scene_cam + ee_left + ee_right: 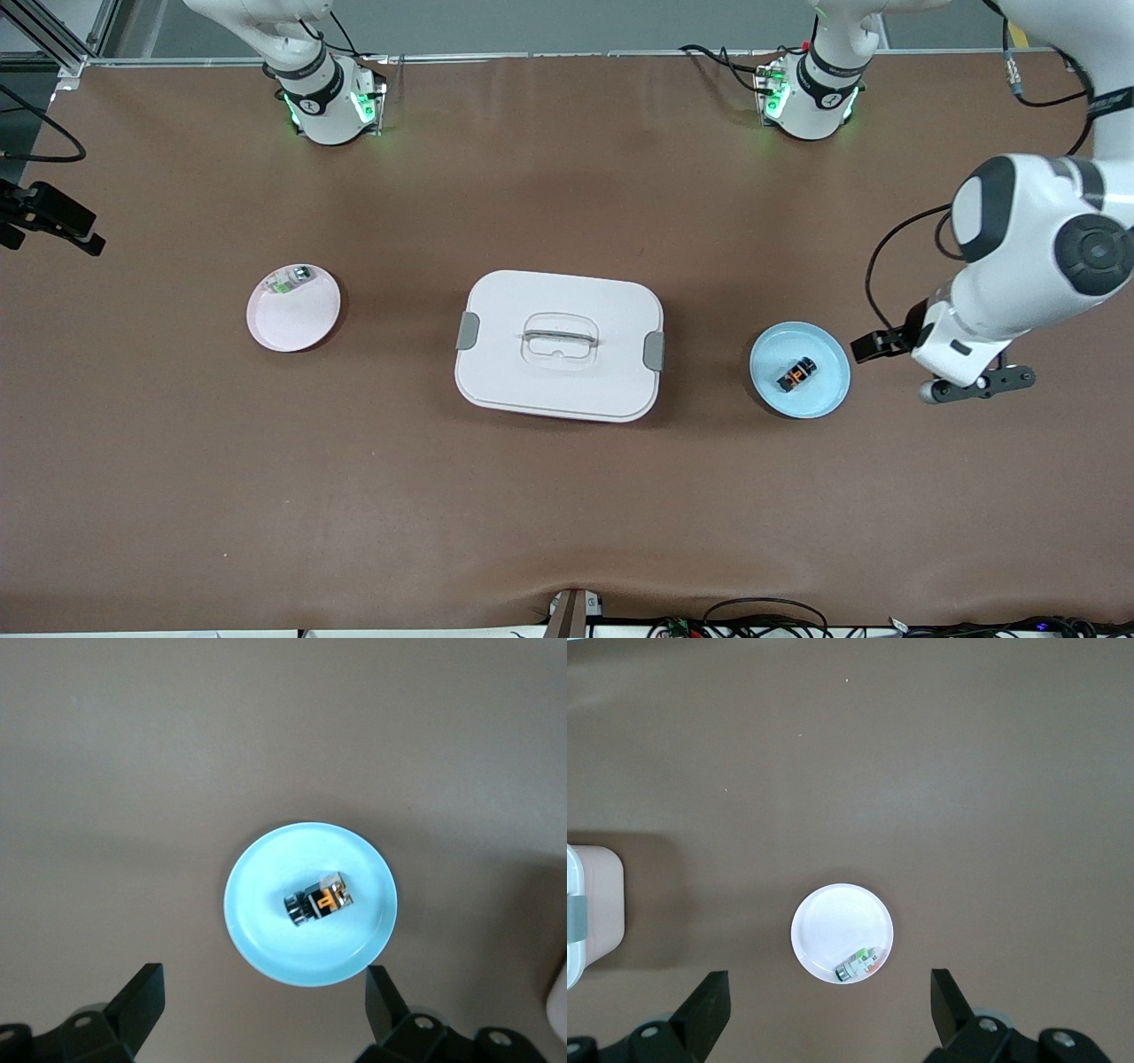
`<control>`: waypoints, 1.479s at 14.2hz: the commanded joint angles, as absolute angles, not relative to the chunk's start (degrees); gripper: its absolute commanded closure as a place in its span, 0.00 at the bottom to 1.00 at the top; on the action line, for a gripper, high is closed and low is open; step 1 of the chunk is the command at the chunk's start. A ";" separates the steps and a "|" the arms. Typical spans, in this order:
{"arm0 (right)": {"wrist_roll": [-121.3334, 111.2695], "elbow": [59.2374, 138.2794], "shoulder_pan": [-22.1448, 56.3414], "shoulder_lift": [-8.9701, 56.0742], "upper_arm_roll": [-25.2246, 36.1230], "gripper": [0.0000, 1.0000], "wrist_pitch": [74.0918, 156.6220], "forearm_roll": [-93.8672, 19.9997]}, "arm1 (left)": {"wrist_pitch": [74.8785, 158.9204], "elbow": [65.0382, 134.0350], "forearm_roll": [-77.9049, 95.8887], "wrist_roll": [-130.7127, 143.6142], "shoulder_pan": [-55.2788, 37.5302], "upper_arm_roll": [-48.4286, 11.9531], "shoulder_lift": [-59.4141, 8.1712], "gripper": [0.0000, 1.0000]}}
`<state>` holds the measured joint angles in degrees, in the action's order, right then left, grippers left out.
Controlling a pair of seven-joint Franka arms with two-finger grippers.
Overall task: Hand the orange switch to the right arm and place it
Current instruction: 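Lower the left gripper and grasp the orange switch on the plate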
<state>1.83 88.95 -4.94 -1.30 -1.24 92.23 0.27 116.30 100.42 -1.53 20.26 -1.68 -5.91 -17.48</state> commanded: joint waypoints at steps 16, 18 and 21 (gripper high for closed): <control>2.20 87.36 -5.71 -0.62 -1.85 0.00 91.32 0.53 | 140.10 112.50 -0.09 42.63 -4.31 -6.42 -29.35 0.00; 2.20 87.36 -5.71 -0.62 -1.85 0.00 91.32 0.44 | 140.10 112.68 -0.09 42.71 -4.22 -6.42 -29.79 0.00; 2.20 87.36 -5.80 -0.62 -1.85 0.00 91.41 0.35 | 140.18 112.33 -0.09 42.71 -4.22 -6.42 -30.93 0.00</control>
<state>1.83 88.92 -4.94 -1.28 -1.24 92.23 0.27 139.40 112.09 -1.53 42.54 -4.19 -6.51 -30.39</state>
